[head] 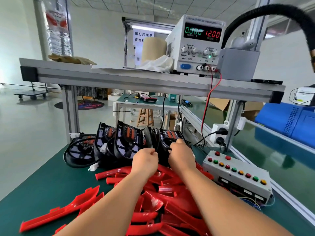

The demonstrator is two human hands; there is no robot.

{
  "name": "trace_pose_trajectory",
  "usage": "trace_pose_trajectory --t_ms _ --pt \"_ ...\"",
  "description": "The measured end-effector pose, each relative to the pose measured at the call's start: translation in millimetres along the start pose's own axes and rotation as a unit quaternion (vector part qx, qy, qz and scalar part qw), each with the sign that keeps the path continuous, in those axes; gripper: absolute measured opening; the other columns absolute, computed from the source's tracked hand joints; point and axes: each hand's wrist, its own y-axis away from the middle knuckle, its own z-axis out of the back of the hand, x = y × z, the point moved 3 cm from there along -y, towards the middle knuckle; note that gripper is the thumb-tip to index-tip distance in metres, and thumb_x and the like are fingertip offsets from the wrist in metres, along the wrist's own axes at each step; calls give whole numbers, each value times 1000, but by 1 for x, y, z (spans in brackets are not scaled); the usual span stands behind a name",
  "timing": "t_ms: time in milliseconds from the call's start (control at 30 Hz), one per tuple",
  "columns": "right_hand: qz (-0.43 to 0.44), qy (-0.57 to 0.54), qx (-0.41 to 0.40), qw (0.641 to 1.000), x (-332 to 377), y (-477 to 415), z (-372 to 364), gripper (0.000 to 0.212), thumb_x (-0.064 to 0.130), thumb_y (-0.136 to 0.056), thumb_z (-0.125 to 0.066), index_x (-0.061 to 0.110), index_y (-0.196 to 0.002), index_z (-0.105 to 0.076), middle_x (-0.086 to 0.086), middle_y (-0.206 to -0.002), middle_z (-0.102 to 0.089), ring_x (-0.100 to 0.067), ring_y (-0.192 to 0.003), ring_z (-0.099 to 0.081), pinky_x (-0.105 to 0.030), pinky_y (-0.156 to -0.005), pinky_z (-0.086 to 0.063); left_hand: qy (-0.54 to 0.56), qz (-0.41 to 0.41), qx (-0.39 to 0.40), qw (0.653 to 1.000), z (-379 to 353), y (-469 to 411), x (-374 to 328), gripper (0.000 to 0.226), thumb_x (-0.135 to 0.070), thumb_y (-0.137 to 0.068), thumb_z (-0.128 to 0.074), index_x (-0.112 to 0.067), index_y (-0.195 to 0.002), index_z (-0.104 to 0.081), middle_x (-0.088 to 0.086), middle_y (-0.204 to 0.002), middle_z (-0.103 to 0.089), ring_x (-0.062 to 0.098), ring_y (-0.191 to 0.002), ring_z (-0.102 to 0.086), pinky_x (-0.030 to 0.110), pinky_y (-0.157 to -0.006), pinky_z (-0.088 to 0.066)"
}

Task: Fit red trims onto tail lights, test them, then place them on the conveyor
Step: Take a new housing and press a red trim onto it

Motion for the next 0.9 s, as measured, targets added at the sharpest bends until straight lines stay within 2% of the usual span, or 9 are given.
trace_pose_trajectory --t_ms 100,233,400,567,733,800,833,867,900 --pt "-3 -2 -7 1000 0 -2 1 5 10 -93 -54 7 -93 -58 -13 -118 -50 -33 -93 -61 -31 -66 -33 25 16 10 999 -1 -2 1 40 -18 -98 -45 -14 -135 -58 7 -93 -72 23 -80 -67 33 -72 -53" --pt "-20 23 4 1000 -3 -2 -7 17 17 -94 -59 8 -109 -59 -12 -125 -48 -32 -100 -62 -34 -68 -38 46 33 29 998 -3 -4 3 40 -17 -97 -47 -13 -135 -57 3 -78 -67 20 -68 -58 30 -65 -46" --pt "-16 22 -7 1000 -3 -3 -15 11 8 -93 -52 10 -102 -58 -11 -118 -48 -30 -95 -60 -34 -64 -38 45 39 45 997 -1 -3 5 39 -16 -97 -47 -11 -133 -59 1 -72 -64 18 -64 -55 28 -62 -44" --pt "4 9 -12 1000 -6 -5 -15 3 11 -92 -55 12 -95 -55 -9 -120 -45 -30 -91 -58 -32 -62 -34 42 41 55 997 0 -2 5 38 -17 -97 -47 -13 -132 -60 -1 -74 -64 17 -66 -56 33 -63 -48" --pt "33 -9 -51 998 -8 -3 -15 41 18 -92 -60 20 -68 -27 -7 -110 -44 -23 -70 -41 -32 -59 -30 44 42 51 997 4 0 2 40 -20 -98 -48 -15 -136 -56 0 -76 -66 19 -70 -57 33 -69 -51" --pt "40 -14 -69 997 -5 -1 -10 39 20 -93 -60 19 -69 -28 -5 -105 -42 -23 -67 -40 -33 -57 -30 44 36 43 997 6 1 -1 30 -22 -98 -48 -18 -122 -66 1 -74 -66 20 -71 -57 37 -76 -54" --pt "42 -20 -77 996 -3 1 -7 35 20 -93 -60 17 -72 -32 -4 -102 -41 -23 -67 -41 -33 -55 -30 48 29 34 998 8 3 -3 24 -23 -98 -47 -20 -104 -70 2 -72 -64 20 -71 -56 40 -82 -55" --pt "45 -25 -85 995 -1 3 -2 31 19 -93 -60 15 -74 -35 -2 -100 -38 -23 -66 -42 -33 -53 -30 54 21 22 998 11 4 -5 26 -25 -99 -45 -21 -83 -66 2 -68 -60 21 -69 -54 44 -85 -55" --pt "49 -28 -93 994 2 6 3 27 17 -92 -59 14 -77 -37 0 -98 -35 -23 -66 -43 -32 -52 -29 56 8 9 998 13 5 -8 32 -27 -99 -43 -17 -75 -61 0 -65 -56 21 -68 -51 46 -83 -54"
